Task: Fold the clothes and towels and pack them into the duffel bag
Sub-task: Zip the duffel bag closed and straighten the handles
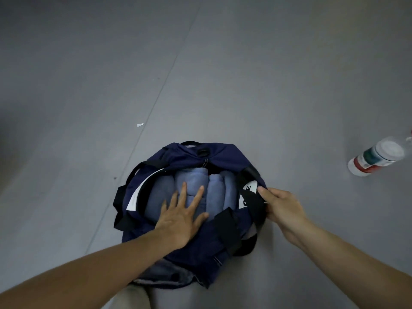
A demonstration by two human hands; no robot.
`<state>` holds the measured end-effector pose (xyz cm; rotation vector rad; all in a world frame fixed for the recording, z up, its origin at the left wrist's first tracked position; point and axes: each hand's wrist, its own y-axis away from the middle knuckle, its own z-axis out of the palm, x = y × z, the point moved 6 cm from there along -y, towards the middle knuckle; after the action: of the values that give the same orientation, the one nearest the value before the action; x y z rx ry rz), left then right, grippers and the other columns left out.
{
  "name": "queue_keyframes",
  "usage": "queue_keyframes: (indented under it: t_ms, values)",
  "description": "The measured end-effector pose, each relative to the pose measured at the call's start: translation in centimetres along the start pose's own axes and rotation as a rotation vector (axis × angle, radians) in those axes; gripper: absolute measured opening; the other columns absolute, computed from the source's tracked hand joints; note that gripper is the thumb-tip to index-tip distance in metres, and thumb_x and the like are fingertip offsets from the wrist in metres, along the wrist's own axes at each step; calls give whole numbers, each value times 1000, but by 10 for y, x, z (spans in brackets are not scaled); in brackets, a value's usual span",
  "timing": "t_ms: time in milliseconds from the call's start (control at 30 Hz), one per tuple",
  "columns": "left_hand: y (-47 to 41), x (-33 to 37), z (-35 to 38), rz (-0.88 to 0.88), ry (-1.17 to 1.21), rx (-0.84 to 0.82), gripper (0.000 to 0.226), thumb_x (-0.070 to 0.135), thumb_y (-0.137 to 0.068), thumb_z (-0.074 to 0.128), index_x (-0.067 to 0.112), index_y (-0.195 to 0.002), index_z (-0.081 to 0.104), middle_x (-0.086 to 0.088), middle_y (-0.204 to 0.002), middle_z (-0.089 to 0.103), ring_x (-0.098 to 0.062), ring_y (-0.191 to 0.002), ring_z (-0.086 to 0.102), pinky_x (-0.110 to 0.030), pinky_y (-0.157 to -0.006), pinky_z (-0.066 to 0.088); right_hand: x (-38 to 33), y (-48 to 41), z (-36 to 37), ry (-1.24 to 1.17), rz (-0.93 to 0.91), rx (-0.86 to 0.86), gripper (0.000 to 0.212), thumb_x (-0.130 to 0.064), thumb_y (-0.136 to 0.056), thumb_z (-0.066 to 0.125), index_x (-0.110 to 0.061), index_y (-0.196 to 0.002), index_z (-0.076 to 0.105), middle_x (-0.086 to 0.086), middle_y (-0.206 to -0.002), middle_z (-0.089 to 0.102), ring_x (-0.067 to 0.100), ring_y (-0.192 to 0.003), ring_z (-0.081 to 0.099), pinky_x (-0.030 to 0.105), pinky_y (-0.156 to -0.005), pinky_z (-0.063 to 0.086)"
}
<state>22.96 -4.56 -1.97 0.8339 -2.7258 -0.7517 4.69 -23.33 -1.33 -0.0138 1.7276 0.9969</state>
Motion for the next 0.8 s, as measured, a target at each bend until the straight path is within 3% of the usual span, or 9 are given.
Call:
queue_keyframes:
  t_ms: [200, 333, 433, 500, 567, 633, 700, 767, 800]
  values:
    - [-25, 160, -17, 264, 81, -43, 67, 70, -98, 10, 46, -151, -23, -2, -162, -30, -26, -154, 1, -45, -124, 7, -12, -10, -157, -130, 23, 164, 31, -35, -99, 59, -8, -104, 74, 11, -98, 77, 21, -82, 69, 33, -73, 53]
    - [-30, 253, -19, 323, 103, -41, 70, 74, -92, 5, 47, -155, -12, -4, -164, -24, -29, -154, 0, -49, -124, 5, -2, -32, -218, -352, 72, 203, 41, -46, -100, 53, -13, -116, 70, 9, -107, 76, 25, -101, 72, 38, -89, 55]
    - [-17, 306, -34, 373, 163, 127, 80, 75, -87, -5, 45, -153, 29, 0, -166, 17, -27, -151, 19, -46, -122, 16, 16, -40, -232, -338, 96, 175, 48, -54, -98, 53, -13, -115, 72, 12, -108, 76, 29, -103, 72, 46, -96, 54]
    - [-9, 327, -40, 373, 314, 184, 68, 71, -96, 9, 38, -128, 60, 9, -135, 58, -17, -124, 51, -38, -107, 39, 26, -44, -233, -260, 81, 190, 46, -54, -94, 58, -14, -107, 76, 11, -102, 77, 30, -99, 73, 51, -97, 54]
    - [-8, 340, -33, 248, 586, -12, 49, 64, -100, 27, 34, -119, 60, 13, -111, 66, -10, -102, 59, -33, -92, 47, 21, -44, -240, -151, 32, 202, 42, -52, -94, 60, -14, -97, 77, 6, -95, 78, 25, -93, 74, 46, -93, 57]
    - [-9, 343, -22, 126, 770, -155, 39, 61, -100, 36, 35, -122, 55, 16, -110, 63, -5, -98, 57, -25, -85, 45, 9, -41, -256, -63, -30, 282, 41, -51, -95, 59, -14, -88, 75, 0, -85, 76, 19, -82, 71, 34, -78, 57]
    - [-8, 340, -19, 118, 749, -146, 40, 61, -100, 36, 36, -128, 50, 18, -114, 59, -5, -101, 55, -25, -87, 43, -7, -38, -286, 38, -100, 501, 33, -50, -94, 61, -18, -86, 68, -3, -84, 69, 18, -81, 64, 29, -69, 47]
    - [-6, 335, -18, 123, 726, -146, 41, 60, -100, 34, 38, -134, 46, 17, -120, 58, -8, -107, 54, -30, -94, 43, -23, -38, -314, 147, -157, 734, 35, -48, -89, 68, -22, -110, 61, -3, -108, 65, 20, -101, 61, 33, -84, 46]
    - [-5, 332, -16, 130, 717, -156, 41, 60, -101, 34, 41, -136, 43, 17, -123, 57, -7, -109, 52, -30, -95, 41, -31, -42, -324, 196, -199, 785, 51, -48, -86, 71, -24, -127, 54, -1, -124, 59, 21, -113, 58, 38, -93, 47]
